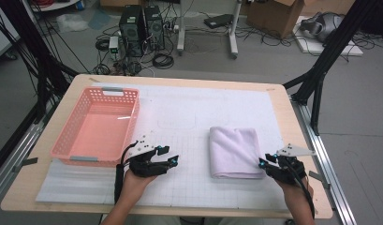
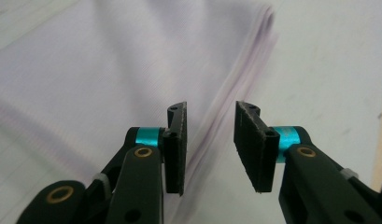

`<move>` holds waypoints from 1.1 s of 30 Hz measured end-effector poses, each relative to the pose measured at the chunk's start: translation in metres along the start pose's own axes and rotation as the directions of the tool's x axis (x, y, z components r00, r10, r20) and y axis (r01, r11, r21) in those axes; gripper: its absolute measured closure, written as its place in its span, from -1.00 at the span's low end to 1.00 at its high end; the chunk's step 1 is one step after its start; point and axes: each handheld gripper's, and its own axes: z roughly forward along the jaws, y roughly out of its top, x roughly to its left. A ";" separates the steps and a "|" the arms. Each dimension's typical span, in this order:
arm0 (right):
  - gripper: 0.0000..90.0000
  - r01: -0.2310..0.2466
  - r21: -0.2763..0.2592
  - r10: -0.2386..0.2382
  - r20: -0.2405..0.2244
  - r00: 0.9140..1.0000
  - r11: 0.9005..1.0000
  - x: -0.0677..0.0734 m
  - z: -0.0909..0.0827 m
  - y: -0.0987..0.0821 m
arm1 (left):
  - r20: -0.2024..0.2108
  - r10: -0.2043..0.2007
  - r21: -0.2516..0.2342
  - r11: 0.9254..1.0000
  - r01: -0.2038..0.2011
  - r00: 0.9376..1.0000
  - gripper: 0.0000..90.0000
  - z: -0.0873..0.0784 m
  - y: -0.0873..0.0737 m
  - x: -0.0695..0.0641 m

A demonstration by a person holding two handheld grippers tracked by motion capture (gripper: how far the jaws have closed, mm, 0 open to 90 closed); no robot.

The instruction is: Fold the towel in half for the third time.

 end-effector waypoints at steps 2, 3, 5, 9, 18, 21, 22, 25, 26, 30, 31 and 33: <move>0.39 -0.029 -0.015 0.029 0.004 1.000 0.999 -0.009 0.011 0.006 | 0.001 0.002 0.001 1.000 -0.002 1.000 -0.01 0.000 0.000 0.000; 0.36 -0.040 -0.027 0.040 0.009 0.999 0.999 -0.013 0.017 0.009 | 0.001 0.005 0.001 1.000 -0.005 1.000 -0.01 0.000 0.000 0.000; 0.32 -0.055 -0.057 0.056 0.006 0.998 0.997 -0.019 0.030 0.017 | 0.002 0.004 -0.001 1.000 -0.004 1.000 -0.01 0.000 0.000 -0.001; 0.15 -0.074 -0.084 0.076 0.017 0.997 0.994 -0.029 0.057 0.034 | 0.011 0.008 0.000 1.000 -0.008 1.000 -0.02 0.001 0.000 -0.001; 0.78 -0.081 -0.027 0.081 0.003 0.997 0.996 -0.039 0.099 0.056 | 0.013 0.007 -0.002 1.000 -0.007 1.000 -0.03 0.001 0.000 -0.001; 0.82 -0.100 -0.028 0.101 0.068 0.992 0.995 -0.043 0.097 0.055 | 0.008 0.004 -0.007 1.000 -0.004 1.000 -0.03 -0.001 0.000 0.000; 0.82 -0.093 -0.022 0.095 0.107 0.990 0.995 -0.042 0.095 0.054 | 0.008 0.003 -0.009 1.000 -0.003 1.000 -0.03 -0.001 0.000 0.001; 0.53 -0.068 0.005 0.066 0.166 0.984 0.998 -0.037 0.097 0.054 | 0.009 0.002 -0.010 1.000 -0.002 1.000 -0.03 -0.002 0.000 0.001; 0.39 -0.064 0.005 0.062 0.182 0.981 0.998 -0.036 0.097 0.054 | 0.007 0.004 -0.013 1.000 -0.004 1.000 -0.03 -0.003 0.000 0.000; 0.31 -0.059 -0.066 0.069 0.161 0.985 0.996 -0.034 0.079 0.055 | 0.005 0.003 -0.014 1.000 -0.003 1.000 -0.03 -0.003 0.000 0.001; 0.28 -0.055 -0.090 0.068 0.141 0.988 0.994 -0.033 0.073 0.054 | 0.006 0.004 -0.015 1.000 -0.004 1.000 -0.03 -0.003 0.000 0.002; 0.26 -0.037 -0.121 0.050 0.104 0.993 0.992 -0.028 0.062 0.052 | 0.003 0.004 -0.014 1.000 -0.004 1.000 -0.04 -0.003 0.000 0.002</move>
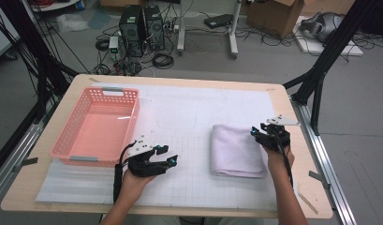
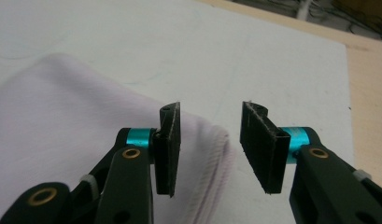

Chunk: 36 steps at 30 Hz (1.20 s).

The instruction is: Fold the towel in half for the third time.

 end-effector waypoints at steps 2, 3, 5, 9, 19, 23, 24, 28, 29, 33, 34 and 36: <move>0.21 0.002 -0.031 -0.003 -0.046 0.999 1.000 0.005 -0.011 -0.004 | -0.002 0.000 -0.003 1.000 0.000 1.000 -0.04 0.000 0.000 0.000; 0.20 0.004 -0.027 -0.007 -0.080 0.997 1.000 0.009 -0.014 -0.007 | -0.003 0.000 -0.004 1.000 0.000 1.000 -0.05 0.000 0.000 0.000; 0.23 0.061 -0.011 -0.061 -0.120 0.991 0.998 0.021 -0.017 -0.013 | -0.002 -0.001 -0.009 1.000 0.001 1.000 -0.06 0.001 0.000 0.000; 0.32 0.128 0.041 -0.116 -0.224 0.968 0.991 0.042 -0.012 -0.028 | -0.003 -0.003 -0.013 1.000 0.003 1.000 -0.08 0.001 0.000 -0.001; 0.29 0.088 0.028 -0.079 -0.220 0.972 0.996 0.034 -0.045 -0.051 | 0.006 -0.012 -0.038 0.999 0.012 1.000 -0.16 -0.001 0.000 -0.002; 0.35 0.117 0.066 -0.100 -0.214 0.972 0.991 0.032 -0.058 -0.066 | 0.003 -0.013 -0.044 0.999 0.013 1.000 -0.22 -0.001 0.000 -0.002; 0.36 0.113 0.068 -0.096 -0.210 0.973 0.991 0.030 -0.060 -0.070 | 0.002 -0.012 -0.045 0.999 0.012 1.000 -0.24 -0.001 0.000 -0.002; 0.30 0.075 0.034 -0.067 -0.205 0.976 0.997 0.026 -0.074 -0.074 | 0.004 -0.019 -0.053 0.998 0.019 1.000 -0.32 -0.001 0.001 -0.001; 0.25 0.068 0.013 -0.064 -0.201 0.977 0.998 0.026 -0.078 -0.073 | -0.006 -0.017 -0.059 0.998 0.017 1.000 -0.39 -0.001 0.001 -0.002; 0.04 0.041 -0.054 -0.050 -0.180 0.982 0.998 0.026 -0.093 -0.071 | -0.001 -0.012 -0.068 0.998 0.012 1.000 -0.53 -0.002 0.002 -0.001; -0.01 0.046 -0.065 -0.057 -0.176 0.983 0.997 0.026 -0.095 -0.072 | -0.006 -0.011 -0.070 0.998 0.011 1.000 -0.53 -0.003 0.002 -0.001; -0.11 0.050 -0.074 -0.062 -0.167 0.984 0.996 0.026 -0.097 -0.073 | -0.011 -0.008 -0.075 0.997 0.007 1.000 -0.53 -0.003 0.002 0.000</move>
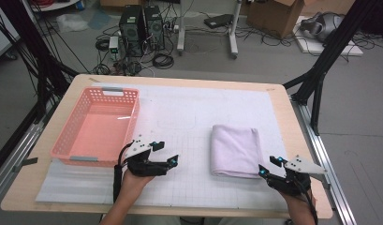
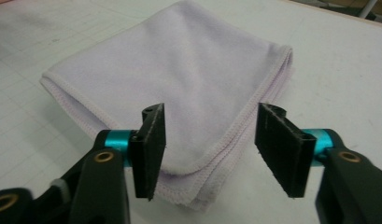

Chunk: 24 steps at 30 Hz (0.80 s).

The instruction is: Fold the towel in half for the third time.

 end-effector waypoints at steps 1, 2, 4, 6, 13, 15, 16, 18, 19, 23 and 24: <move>-0.16 -0.005 -0.003 0.005 0.005 1.000 1.000 0.000 0.000 -0.001 | 0.002 0.001 0.001 1.000 -0.001 1.000 -0.53 -0.001 0.000 0.000; -0.22 -0.010 0.002 0.010 0.013 1.000 1.000 -0.001 0.000 -0.001 | 0.001 -0.001 0.000 1.000 0.001 1.000 -0.53 -0.001 0.000 0.001; -0.32 -0.013 -0.003 0.013 0.023 1.000 1.000 -0.002 0.000 -0.001 | -0.001 0.000 -0.004 1.000 0.000 1.000 -0.53 -0.001 0.000 0.001; -0.39 -0.022 -0.009 0.022 0.025 0.999 1.000 -0.003 -0.002 -0.001 | 0.005 -0.002 -0.002 1.000 0.002 1.000 -0.53 -0.001 0.000 0.000; -0.54 -0.012 -0.030 0.013 0.025 1.000 0.999 -0.006 -0.005 -0.001 | 0.006 0.001 0.002 1.000 -0.001 1.000 -0.52 -0.001 0.000 0.001; -0.54 -0.013 -0.024 0.014 0.021 1.000 1.000 -0.006 -0.004 -0.002 | 0.005 0.004 0.004 1.000 -0.004 1.000 -0.52 -0.002 0.000 0.001; -0.54 -0.014 -0.021 0.014 0.020 1.000 1.000 -0.006 -0.004 -0.002 | 0.002 0.001 0.004 1.000 -0.001 1.000 -0.52 -0.002 0.000 0.002; -0.54 -0.009 -0.015 0.009 0.021 1.000 1.000 -0.006 -0.003 -0.002 | 0.002 0.000 0.005 1.000 0.000 1.000 -0.52 -0.002 0.000 0.002; -0.54 -0.007 -0.016 0.007 0.023 1.000 1.000 -0.006 -0.003 -0.003 | -0.001 0.000 0.008 1.000 0.001 1.000 -0.52 -0.002 0.000 0.003; -0.54 -0.012 -0.020 0.013 0.028 1.000 1.000 -0.008 -0.004 -0.003 | -0.004 -0.003 0.011 1.000 0.003 1.000 -0.51 -0.001 -0.001 0.003; -0.54 -0.016 -0.019 0.016 0.032 0.999 1.000 -0.008 -0.004 -0.004 | -0.003 -0.002 0.012 1.000 0.002 1.000 -0.51 -0.001 -0.001 0.003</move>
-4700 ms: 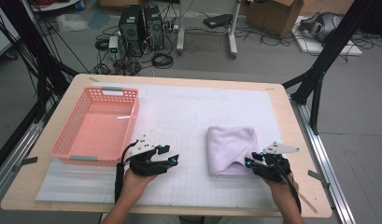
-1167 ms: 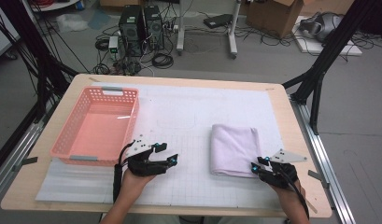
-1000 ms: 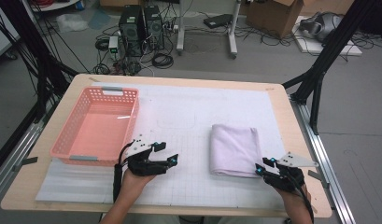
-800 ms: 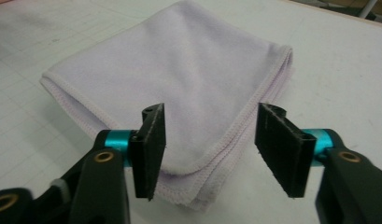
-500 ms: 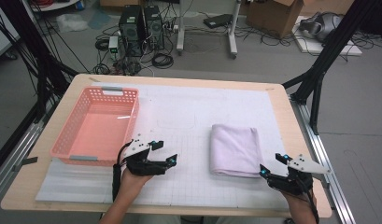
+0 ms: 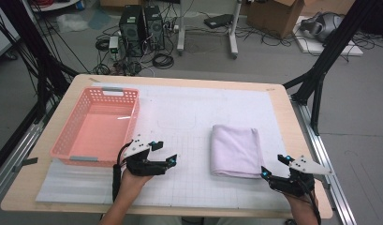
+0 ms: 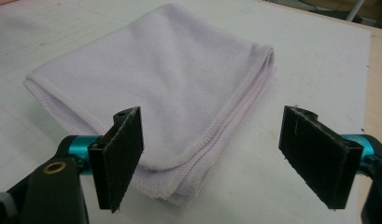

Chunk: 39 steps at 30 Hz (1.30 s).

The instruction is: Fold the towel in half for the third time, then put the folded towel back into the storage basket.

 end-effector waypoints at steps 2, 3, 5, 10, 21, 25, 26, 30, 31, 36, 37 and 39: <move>-0.54 -0.002 -0.001 0.002 0.001 1.000 1.000 0.000 0.000 0.000 | 0.001 -0.005 -0.005 1.000 0.005 1.000 -0.51 0.000 0.000 0.000; -0.54 -0.002 0.004 0.002 0.001 1.000 1.000 -0.001 0.000 0.000 | 0.000 -0.005 -0.006 1.000 0.005 1.000 -0.51 0.000 0.000 0.001; -0.54 0.002 0.004 -0.002 0.001 1.000 1.000 -0.001 0.000 -0.001 | -0.008 -0.007 -0.010 1.000 0.007 1.000 -0.52 0.000 0.000 0.000; -0.54 0.003 0.010 -0.003 0.000 1.000 1.000 -0.001 0.001 -0.001 | -0.008 -0.015 -0.013 1.000 0.015 1.000 -0.56 0.003 0.001 0.001; -0.54 0.003 0.021 -0.003 -0.008 1.000 1.000 -0.001 0.001 -0.003 | -0.004 0.024 -0.008 1.000 -0.024 1.000 -0.60 0.019 0.007 -0.006; -0.54 0.001 0.027 -0.001 -0.014 1.000 1.000 0.000 0.001 -0.004 | -0.027 0.075 -0.061 0.995 -0.077 0.997 -0.60 0.027 0.009 -0.008; -0.54 0.004 0.029 -0.003 -0.011 1.000 1.000 -0.001 0.001 -0.004 | -0.032 0.082 -0.064 0.994 -0.084 0.996 -0.60 0.030 0.011 -0.009; -0.54 0.002 0.028 -0.002 -0.012 1.000 1.000 -0.002 0.001 -0.004 | -0.014 0.058 0.001 0.998 -0.058 0.998 -0.61 0.046 0.020 -0.013; -0.54 0.007 0.028 -0.006 -0.012 1.000 1.000 -0.002 0.002 -0.004 | -0.014 0.058 0.001 0.998 -0.058 0.998 -0.61 0.046 0.020 -0.013; -0.54 0.008 0.030 -0.007 -0.019 1.000 1.000 0.000 0.003 -0.002 | 0.037 0.012 0.025 1.000 -0.013 0.999 -0.56 0.075 0.031 -0.017; -0.54 0.011 0.033 -0.010 -0.022 1.000 0.999 0.000 0.003 -0.002 | 0.037 0.012 0.025 1.000 -0.013 0.999 -0.56 0.075 0.031 -0.017; -0.54 0.014 0.035 -0.013 -0.027 1.000 0.999 0.001 0.005 -0.002 | 0.057 0.000 0.064 0.998 -0.004 0.998 -0.55 0.092 0.034 -0.020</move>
